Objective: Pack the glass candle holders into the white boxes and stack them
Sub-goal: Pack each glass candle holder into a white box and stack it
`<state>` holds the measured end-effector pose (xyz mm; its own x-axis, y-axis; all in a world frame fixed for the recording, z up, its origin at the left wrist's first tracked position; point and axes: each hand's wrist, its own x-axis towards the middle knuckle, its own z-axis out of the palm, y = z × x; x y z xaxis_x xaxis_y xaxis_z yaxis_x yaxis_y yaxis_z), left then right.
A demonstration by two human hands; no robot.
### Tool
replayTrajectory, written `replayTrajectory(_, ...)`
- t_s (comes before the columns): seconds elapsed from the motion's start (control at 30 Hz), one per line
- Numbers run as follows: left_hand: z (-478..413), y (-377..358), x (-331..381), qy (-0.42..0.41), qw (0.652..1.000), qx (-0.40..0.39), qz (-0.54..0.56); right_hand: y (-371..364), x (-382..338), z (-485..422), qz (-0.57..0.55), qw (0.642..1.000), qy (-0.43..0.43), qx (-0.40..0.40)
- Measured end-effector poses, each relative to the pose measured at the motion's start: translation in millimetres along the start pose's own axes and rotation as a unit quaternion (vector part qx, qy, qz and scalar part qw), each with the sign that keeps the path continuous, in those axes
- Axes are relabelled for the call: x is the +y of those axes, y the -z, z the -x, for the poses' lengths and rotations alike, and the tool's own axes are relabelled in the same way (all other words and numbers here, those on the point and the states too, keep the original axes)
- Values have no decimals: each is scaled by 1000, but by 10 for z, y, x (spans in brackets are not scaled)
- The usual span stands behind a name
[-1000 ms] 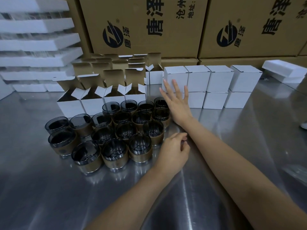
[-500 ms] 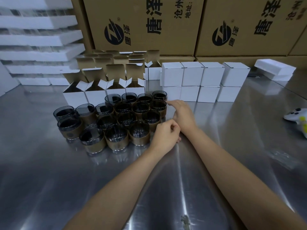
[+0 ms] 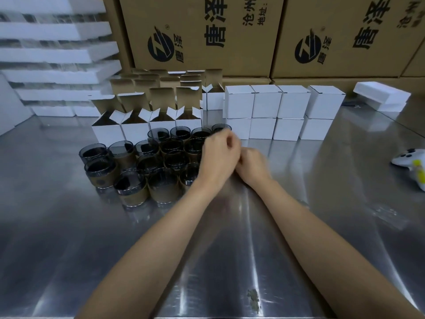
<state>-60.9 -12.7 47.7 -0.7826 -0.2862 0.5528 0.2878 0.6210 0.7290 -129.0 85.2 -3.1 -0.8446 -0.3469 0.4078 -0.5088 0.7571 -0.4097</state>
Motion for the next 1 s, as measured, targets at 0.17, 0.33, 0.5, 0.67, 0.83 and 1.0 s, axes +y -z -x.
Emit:
replayTrajectory(0.17,-932,170,-21,20,994,19,-103,-49,-64,-173,5,999,-27,28)
replayTrajectory(0.33,-1600,49,-242,-4,951,-107,-290,-103,-95,-326,-11,998,-39,54)
replayTrajectory(0.5,-2077,-253,-574,-23,927,-145,-345,-180,-74,-485,-62,993,-34,98)
replayTrajectory(0.67,-2546,-522,-795,13,931,-135,-339,-247,-70,-531,-59,993,31,100)
replayTrajectory(0.83,-2866,-801,-981,73,938,-154,-303,-276,-66,-548,-66,989,57,120)
replayTrajectory(1.0,-2989,-973,-1169,73,929,-188,-310,-289,-54,-569,-68,987,75,128)
